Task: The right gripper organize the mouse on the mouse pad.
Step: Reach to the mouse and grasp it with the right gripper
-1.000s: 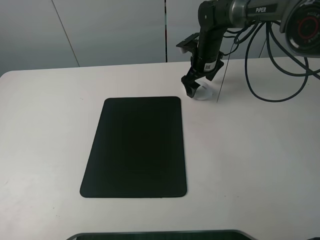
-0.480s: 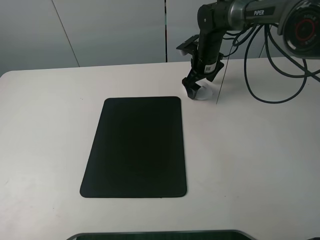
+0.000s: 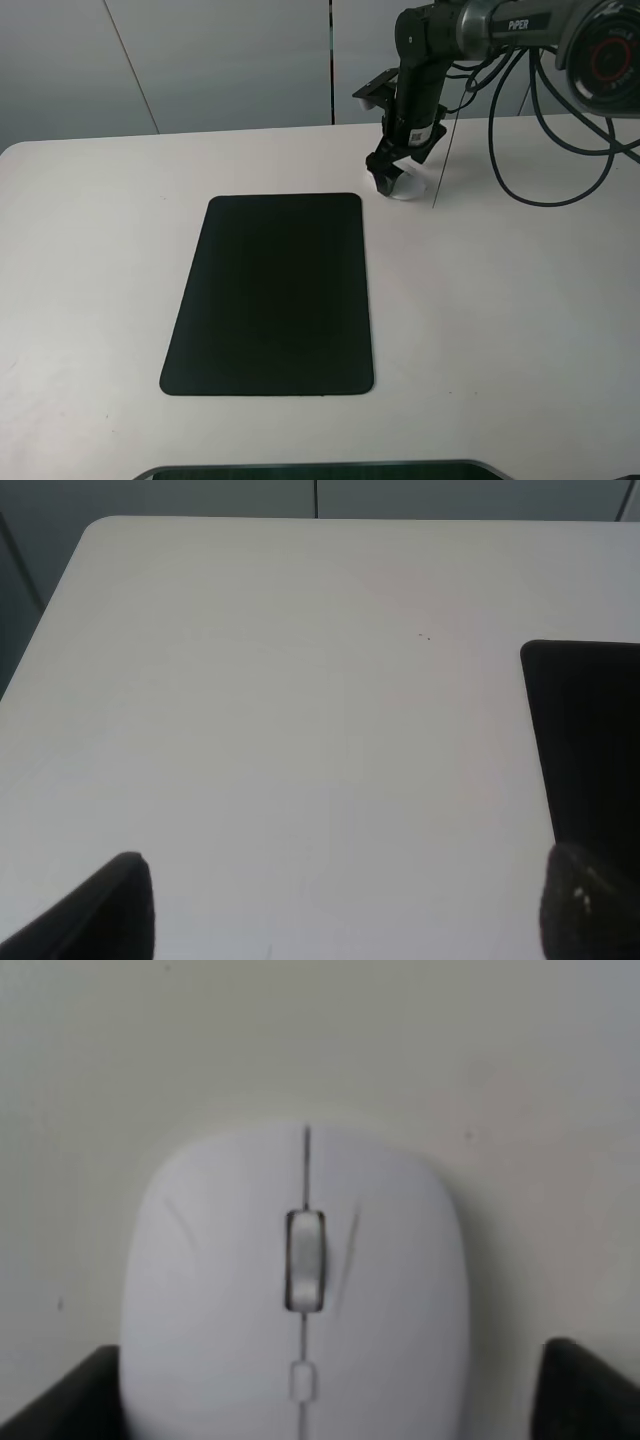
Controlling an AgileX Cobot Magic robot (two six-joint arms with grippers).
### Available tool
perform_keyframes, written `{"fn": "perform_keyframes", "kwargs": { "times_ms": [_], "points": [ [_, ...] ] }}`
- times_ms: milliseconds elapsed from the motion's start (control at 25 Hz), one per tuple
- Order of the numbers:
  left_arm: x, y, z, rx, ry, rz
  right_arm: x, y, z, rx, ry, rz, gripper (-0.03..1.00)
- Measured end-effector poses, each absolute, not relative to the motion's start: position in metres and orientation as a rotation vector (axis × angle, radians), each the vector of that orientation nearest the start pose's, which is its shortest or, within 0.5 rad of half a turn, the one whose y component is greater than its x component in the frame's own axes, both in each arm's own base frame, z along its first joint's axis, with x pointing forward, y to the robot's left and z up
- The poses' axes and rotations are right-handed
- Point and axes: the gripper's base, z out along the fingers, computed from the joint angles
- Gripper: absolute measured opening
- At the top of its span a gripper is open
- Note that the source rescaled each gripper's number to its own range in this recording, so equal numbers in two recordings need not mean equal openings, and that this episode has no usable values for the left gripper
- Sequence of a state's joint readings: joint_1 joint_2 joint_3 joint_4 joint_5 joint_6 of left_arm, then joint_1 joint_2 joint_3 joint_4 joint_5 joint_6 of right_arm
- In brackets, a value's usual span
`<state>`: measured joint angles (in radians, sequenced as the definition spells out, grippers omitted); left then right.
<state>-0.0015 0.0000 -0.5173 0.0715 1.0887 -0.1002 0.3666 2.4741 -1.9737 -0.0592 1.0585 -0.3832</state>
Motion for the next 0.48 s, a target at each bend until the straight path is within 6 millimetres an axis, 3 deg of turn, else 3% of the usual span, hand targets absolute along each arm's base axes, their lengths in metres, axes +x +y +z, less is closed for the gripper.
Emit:
{"fn": "perform_keyframes", "kwargs": {
  "times_ms": [80, 480],
  "points": [
    [-0.0082, 0.0058, 0.2800, -0.106, 2.050, 0.022, 0.4617, 0.1722, 0.0965, -1.160, 2.817, -0.082, 0.00],
    [-0.0082, 0.0058, 0.2800, -0.106, 2.050, 0.022, 0.4596, 0.1713, 0.0973, -1.227, 2.821, -0.086, 0.03]
  ]
}}
